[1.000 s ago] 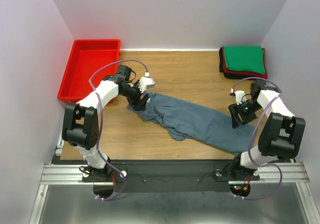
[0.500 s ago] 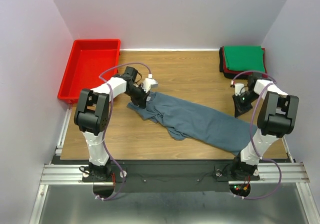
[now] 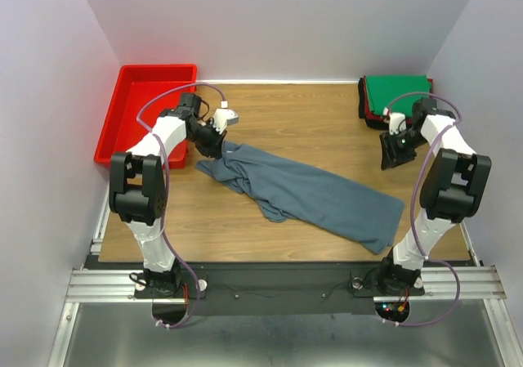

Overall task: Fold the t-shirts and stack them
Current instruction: Move the tshirt to the center of the board

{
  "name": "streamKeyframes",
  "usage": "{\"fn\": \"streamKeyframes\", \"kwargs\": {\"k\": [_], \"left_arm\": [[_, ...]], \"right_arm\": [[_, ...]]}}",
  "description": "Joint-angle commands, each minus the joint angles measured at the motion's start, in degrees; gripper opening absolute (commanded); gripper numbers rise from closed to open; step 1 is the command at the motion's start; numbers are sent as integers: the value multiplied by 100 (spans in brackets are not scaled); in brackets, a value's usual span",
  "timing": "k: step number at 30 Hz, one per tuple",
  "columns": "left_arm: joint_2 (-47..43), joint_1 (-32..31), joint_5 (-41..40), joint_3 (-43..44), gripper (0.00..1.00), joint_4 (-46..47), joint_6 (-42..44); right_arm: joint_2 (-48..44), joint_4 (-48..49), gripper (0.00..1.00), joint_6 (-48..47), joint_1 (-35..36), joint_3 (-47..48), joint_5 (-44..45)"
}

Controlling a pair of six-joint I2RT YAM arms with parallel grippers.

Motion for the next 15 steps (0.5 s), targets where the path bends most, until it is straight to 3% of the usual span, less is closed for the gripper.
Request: {"fn": "streamKeyframes", "kwargs": {"k": [1, 6, 13, 15], "left_arm": [[-516, -10, 281, 166, 0, -430, 115], [-490, -10, 405, 272, 0, -395, -166], [-200, -1, 458, 404, 0, -421, -299], [-156, 25, 441, 448, 0, -500, -272]], "right_arm": [[-897, -1176, 47, -576, 48, -397, -557], [-2118, -1660, 45, -972, 503, -1634, -612], [-3001, -1063, 45, -674, 1656, -3059, 162], [-3071, -870, 55, -569, 2111, -3297, 381]]}}
